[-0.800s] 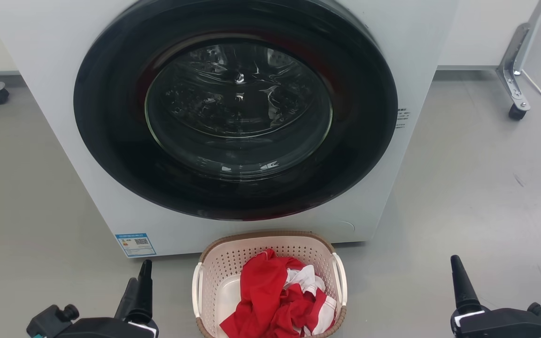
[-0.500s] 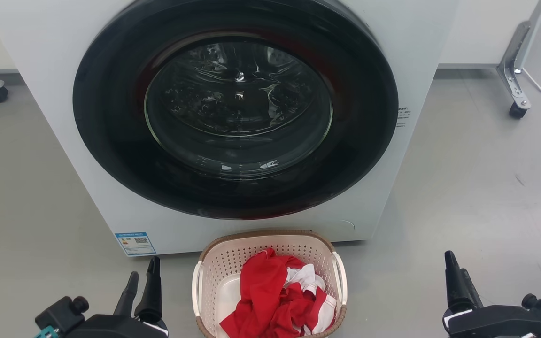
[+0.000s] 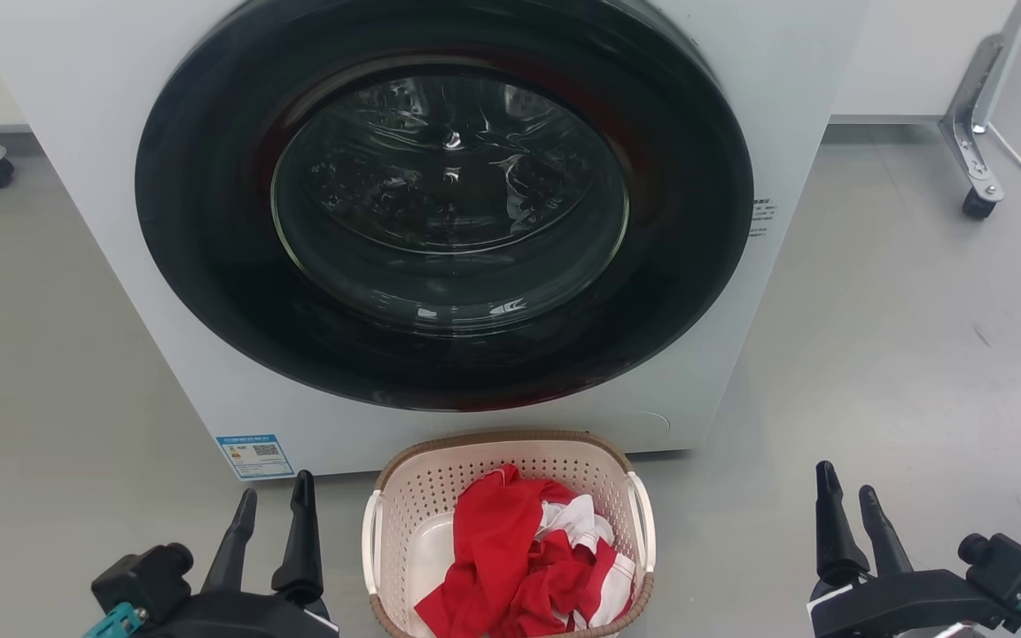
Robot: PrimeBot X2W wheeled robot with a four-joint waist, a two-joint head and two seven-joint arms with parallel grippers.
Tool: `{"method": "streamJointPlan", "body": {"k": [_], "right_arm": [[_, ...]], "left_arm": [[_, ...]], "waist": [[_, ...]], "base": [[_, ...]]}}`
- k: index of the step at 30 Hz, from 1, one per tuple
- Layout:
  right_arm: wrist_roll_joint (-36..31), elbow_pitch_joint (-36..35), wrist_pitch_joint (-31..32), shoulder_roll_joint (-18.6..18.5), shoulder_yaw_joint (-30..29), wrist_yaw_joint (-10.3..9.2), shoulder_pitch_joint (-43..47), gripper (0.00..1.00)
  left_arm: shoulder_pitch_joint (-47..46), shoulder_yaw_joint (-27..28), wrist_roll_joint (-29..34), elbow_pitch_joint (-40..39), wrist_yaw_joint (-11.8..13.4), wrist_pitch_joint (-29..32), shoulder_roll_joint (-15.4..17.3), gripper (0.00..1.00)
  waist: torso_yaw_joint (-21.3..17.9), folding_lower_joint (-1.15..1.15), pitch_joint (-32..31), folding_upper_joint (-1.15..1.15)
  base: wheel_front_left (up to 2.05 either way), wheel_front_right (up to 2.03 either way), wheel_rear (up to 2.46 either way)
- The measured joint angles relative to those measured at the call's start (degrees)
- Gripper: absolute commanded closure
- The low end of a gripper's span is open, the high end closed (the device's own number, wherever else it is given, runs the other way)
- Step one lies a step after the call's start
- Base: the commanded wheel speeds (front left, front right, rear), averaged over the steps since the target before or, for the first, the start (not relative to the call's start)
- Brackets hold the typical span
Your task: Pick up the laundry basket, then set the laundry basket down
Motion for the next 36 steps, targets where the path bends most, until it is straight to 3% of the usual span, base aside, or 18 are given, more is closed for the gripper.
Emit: {"method": "streamJointPlan", "body": {"k": [36], "right_arm": [[-30.0, -6.7, -7.9, -0.5, 6.7, -5.09, 0.1, 0.0]], "left_arm": [[1.1, -5.0, 33.3, -5.8, 5.4, -8.0, -0.1, 0.0]], "waist": [[-0.1, 0.0, 0.5, 0.0]], "base": [[0.0, 0.0, 0.0]]}}
